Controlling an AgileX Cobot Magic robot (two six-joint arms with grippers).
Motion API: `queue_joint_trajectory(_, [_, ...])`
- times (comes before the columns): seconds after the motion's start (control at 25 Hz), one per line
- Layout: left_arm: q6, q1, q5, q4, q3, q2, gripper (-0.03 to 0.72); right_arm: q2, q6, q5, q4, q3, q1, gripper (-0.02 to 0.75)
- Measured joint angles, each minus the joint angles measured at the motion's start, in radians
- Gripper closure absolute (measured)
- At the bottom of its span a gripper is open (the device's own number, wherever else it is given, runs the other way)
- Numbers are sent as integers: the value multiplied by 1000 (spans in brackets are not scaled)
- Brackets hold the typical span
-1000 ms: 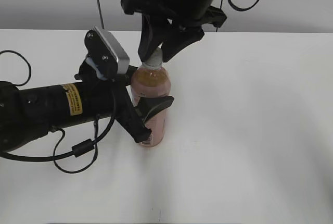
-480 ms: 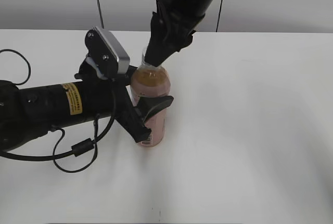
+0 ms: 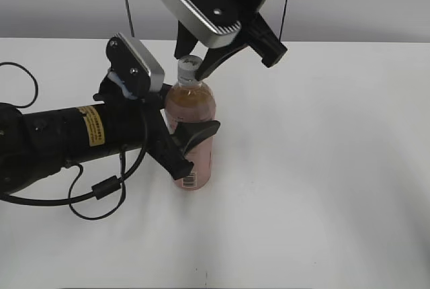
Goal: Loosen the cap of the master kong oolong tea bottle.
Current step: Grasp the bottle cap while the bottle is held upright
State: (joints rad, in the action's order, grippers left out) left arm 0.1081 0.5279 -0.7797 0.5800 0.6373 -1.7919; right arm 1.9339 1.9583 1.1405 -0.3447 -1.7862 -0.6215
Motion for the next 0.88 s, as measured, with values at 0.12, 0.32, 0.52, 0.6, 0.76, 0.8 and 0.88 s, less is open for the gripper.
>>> queue_joint_trajectory(0.12, [2, -1, 6, -8, 0, 0, 231, 8, 262, -12, -14, -6, 0, 467])
queue_joint_trajectory(0.32, [7, -6, 19, -22, 0, 2, 231, 12, 564, -30, -45, -7, 1, 562])
queue_joint_trajectory(0.52, [7, -6, 22, -21, 0, 3, 231, 12, 699, -23, -53, -7, 3, 587])
queue_joint_trajectory(0.6, [7, -6, 23, -20, 0, 4, 231, 12, 705, -15, -53, -9, 6, 597])
queue_joint_trajectory(0.76, [5, -6, 25, -15, 0, 4, 231, 9, 705, -4, -56, -9, 6, 603])
queue_joint_trajectory(0.8, [4, -6, 25, -12, 0, 4, 231, 7, 702, -2, -57, -9, 6, 603])
queue_joint_trajectory(0.88, [3, -6, 25, -7, 0, 4, 231, 2, 683, 2, -56, -9, 6, 603])
